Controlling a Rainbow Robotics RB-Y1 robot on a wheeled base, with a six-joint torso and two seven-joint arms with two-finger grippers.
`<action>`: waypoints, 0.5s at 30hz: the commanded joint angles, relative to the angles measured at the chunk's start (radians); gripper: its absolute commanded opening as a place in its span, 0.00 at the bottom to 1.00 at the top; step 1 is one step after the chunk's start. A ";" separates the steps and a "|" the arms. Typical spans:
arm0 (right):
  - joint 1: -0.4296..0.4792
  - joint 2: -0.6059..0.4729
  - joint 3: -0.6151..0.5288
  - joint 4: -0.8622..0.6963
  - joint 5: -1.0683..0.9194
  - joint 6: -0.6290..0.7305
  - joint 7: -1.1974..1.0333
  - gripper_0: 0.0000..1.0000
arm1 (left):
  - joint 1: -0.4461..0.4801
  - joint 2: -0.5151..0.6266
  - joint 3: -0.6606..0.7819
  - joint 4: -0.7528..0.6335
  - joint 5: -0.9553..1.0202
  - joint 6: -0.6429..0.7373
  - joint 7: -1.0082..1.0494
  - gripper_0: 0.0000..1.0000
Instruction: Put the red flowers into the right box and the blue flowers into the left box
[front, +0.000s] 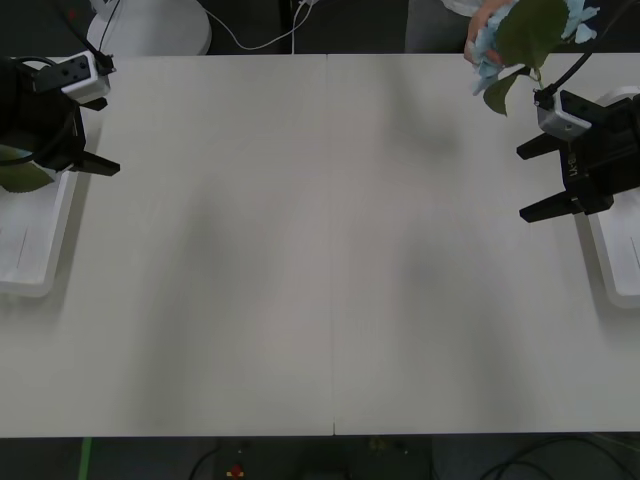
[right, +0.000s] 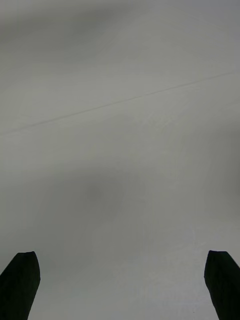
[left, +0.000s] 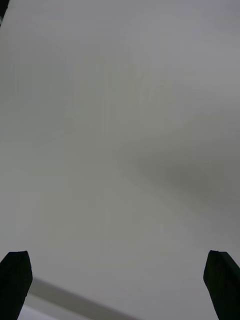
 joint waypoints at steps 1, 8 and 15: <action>0.000 -0.052 -0.001 -0.021 -0.012 -0.004 0.006 0.95 | -0.037 -0.043 0.108 0.119 0.165 0.127 0.014 1.00; -0.001 -0.052 -0.001 -0.002 -0.012 0.017 0.006 0.95 | -0.037 -0.043 0.131 0.197 0.343 0.223 0.014 1.00; 0.000 -0.053 -0.001 0.000 0.002 0.019 0.006 0.95 | -0.016 -0.043 0.130 0.197 0.426 0.224 0.014 1.00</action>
